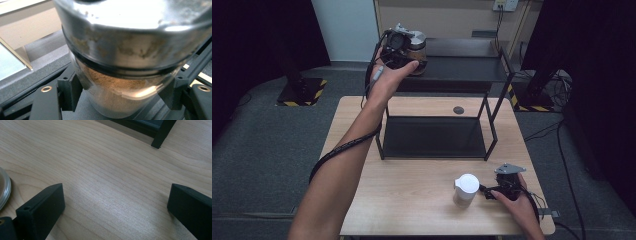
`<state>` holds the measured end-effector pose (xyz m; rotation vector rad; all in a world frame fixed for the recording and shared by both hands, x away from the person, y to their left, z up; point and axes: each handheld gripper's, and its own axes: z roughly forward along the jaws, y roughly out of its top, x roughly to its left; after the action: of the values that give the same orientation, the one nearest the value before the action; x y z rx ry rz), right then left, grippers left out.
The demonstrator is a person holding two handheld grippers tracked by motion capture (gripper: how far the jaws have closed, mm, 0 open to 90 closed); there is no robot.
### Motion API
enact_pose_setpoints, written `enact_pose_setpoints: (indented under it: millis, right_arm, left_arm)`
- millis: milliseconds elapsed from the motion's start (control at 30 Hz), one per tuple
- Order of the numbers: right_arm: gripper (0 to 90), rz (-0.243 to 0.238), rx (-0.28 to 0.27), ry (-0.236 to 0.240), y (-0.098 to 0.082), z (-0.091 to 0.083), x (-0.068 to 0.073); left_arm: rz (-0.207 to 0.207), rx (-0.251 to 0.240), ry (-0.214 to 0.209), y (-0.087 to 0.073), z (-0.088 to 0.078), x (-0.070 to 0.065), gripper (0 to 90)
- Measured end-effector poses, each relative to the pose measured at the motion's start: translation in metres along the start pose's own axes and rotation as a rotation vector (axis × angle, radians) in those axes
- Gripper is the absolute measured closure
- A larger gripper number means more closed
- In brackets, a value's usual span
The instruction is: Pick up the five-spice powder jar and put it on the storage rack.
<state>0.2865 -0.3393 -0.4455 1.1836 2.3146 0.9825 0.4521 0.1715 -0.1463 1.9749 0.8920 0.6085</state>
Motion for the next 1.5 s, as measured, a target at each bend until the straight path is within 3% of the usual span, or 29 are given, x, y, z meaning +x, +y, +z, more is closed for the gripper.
enact_pose_setpoints:
  millis: [100,167,367,500,1100,1300,1500]
  right_arm:
    - [2.0,-0.001,0.0,0.0,0.0,0.0,0.0]
    - [2.0,0.001,0.0,0.0,0.0,0.0,0.0]
    - [2.0,0.0,0.0,0.0,0.0,0.0,0.0]
    - [2.0,-0.001,0.0,0.0,0.0,0.0,0.0]
    - [2.0,-0.001,0.0,0.0,0.0,0.0,0.0]
    - [2.0,-0.001,0.0,0.0,0.0,0.0,0.0]
    - [2.0,0.0,0.0,0.0,0.0,0.0,0.0]
  left_arm:
    - [0.017,0.006,0.007,0.001,0.003,0.001,29.4]
    - [-0.021,0.022,-0.006,0.003,0.005,0.003,29.4]
    - [-0.028,0.039,-0.007,0.007,0.007,0.004,29.4]
    - [-0.059,0.044,-0.021,0.008,0.009,0.008,29.4]
    - [-0.045,0.046,-0.015,0.008,0.01,0.008,28.9]
    - [-0.052,0.036,-0.003,0.005,0.009,0.004,17.3]
    - [-0.014,0.014,0.04,0.006,-0.003,-0.011,10.3]
